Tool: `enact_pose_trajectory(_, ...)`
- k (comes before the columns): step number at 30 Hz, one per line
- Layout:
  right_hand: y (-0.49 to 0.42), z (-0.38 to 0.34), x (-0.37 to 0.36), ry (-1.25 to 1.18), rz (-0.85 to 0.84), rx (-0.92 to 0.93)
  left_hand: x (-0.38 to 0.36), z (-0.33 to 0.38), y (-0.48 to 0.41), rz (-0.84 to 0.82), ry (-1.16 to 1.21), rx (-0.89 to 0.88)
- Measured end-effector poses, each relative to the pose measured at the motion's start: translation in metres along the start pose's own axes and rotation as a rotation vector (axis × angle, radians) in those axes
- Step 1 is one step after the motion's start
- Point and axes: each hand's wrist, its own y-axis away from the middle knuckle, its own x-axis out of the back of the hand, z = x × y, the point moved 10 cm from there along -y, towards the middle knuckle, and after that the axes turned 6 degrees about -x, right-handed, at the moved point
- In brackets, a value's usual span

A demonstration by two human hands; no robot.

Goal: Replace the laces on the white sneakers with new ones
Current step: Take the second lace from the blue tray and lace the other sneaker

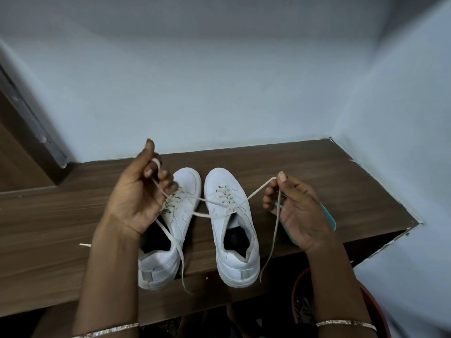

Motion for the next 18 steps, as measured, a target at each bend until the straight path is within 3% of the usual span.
enact_pose_trajectory(3, -0.001, -0.001, 0.002, -0.011, 0.027, 0.013, 0.029, 0.001, 0.001, 0.131, -0.601, 0.03)
enact_pose_trajectory(6, -0.001, -0.003, 0.0, -0.021, 0.031, 0.031, 0.032, -0.006, 0.004, 0.067, -1.246, 0.115)
enact_pose_trajectory(9, 0.0, -0.005, -0.001, -0.015, 0.039, 0.038, 0.013, 0.001, 0.0, 0.047, -1.674, -0.107)
enact_pose_trajectory(12, 0.0, -0.004, 0.002, 0.002, 0.052, 0.037, -0.023, -0.015, -0.003, -0.196, -1.622, -0.249)
enact_pose_trajectory(15, -0.001, -0.003, 0.004, 0.043, 0.058, 0.025, -0.035, -0.05, 0.0, -0.404, -1.512, -0.09)
enact_pose_trajectory(18, -0.001, -0.001, 0.013, 0.133, 0.081, 0.01, -0.03, -0.066, -0.003, -0.409, -1.515, -0.034)
